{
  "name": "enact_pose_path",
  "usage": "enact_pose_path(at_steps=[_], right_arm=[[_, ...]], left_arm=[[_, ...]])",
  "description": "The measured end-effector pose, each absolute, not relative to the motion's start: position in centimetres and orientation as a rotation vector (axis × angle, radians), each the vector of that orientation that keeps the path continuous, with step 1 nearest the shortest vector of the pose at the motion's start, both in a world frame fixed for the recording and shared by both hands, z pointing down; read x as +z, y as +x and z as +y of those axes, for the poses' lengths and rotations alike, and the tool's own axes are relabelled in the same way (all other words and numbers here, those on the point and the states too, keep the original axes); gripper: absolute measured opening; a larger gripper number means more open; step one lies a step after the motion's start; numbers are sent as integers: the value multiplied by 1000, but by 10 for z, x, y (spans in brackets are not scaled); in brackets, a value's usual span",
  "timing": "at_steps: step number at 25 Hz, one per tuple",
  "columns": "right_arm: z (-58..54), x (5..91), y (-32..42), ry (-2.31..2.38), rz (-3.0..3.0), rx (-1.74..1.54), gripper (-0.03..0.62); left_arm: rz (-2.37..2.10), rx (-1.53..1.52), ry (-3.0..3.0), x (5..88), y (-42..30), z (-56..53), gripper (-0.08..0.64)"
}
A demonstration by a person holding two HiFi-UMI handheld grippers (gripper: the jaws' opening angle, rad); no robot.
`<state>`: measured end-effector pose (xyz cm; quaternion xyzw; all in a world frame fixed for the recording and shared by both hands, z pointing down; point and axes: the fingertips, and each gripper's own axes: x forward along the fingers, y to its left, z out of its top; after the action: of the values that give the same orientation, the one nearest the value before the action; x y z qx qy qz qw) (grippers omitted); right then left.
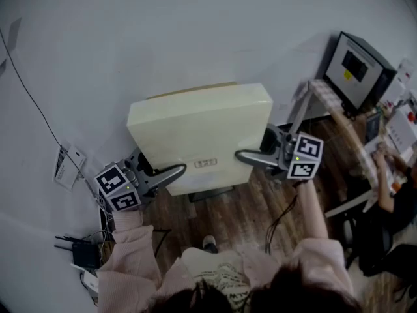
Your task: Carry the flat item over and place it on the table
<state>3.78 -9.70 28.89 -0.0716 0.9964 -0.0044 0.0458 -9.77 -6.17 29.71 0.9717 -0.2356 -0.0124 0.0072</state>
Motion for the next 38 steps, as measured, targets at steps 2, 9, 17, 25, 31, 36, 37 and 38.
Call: enact_pose_path(at_steps=[2,9,17,25,31,36,37,38], right_arm=[[-108,291,36,-225,3044,-23,314],[-137,297,24,-226,3056,-39,314],[-167,313,6,-236,3072,-69,314],[-192,325,0,-270,3070,-74,314],[-210,335,6,-286,3079,-90,314],[-235,342,11,-268,3093,-87,316],[-240,344,12,-263,3097,-91,316],[-245,346,12,-256,3099,-93,316]], left_arm=[[-729,-38,3035,300,-99,-72,336],[-724,-34,3023,306,-112,-102,337],[-712,-28,3007,320,-129,-132,337],[-684,-5,3026,331,-136,-160,337],[-672,-3,3011,342,-130,-180,337],[-695,18,3010,349,-124,-204,339],[-701,20,3006,350,-123,-208,339],[-707,23,3002,352,-122,-213,341]])
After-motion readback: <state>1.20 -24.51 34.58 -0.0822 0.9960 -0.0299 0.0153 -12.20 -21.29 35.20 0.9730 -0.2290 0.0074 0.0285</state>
